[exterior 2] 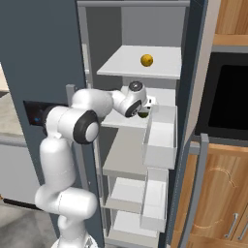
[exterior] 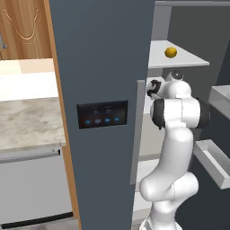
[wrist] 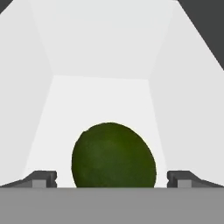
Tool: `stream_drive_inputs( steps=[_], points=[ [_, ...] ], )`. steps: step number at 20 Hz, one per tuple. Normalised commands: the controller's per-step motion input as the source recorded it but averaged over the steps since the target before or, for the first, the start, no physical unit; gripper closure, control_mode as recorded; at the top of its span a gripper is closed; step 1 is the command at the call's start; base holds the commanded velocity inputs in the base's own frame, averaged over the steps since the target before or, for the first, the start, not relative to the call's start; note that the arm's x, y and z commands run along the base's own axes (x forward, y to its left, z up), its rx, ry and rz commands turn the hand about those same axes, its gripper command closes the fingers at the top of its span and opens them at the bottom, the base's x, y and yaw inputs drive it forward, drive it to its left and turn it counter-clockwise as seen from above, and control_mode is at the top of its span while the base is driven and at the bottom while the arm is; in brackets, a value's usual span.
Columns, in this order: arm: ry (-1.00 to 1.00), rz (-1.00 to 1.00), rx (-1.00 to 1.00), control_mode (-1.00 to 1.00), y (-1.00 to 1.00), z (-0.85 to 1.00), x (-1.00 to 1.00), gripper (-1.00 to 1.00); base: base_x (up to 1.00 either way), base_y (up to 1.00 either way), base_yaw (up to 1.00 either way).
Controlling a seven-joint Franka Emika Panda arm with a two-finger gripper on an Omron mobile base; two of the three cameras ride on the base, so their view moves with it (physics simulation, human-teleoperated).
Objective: Grab the lemon and lime from the fridge, place them in the blender, close the lid, and turn on the blender to create a marinade.
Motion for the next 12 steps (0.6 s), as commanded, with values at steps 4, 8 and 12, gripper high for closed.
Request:
stream_drive_inputs(
  steps=[4, 8, 12],
  points=[
    [0.01, 0.0, 0.0, -1.0, 0.0, -0.21, 0.27, -1.0, 0.0, 0.0, 0.0],
    [0.01, 0.0, 0.0, -1.0, 0.0, -0.2, 0.23, -1.0, 0.0, 0.0, 0.0],
    [0.02, 0.0, 0.0, -1.0, 0.0, -0.26, 0.12, 1.0, 0.0, 0.0, 0.0]
  ],
)
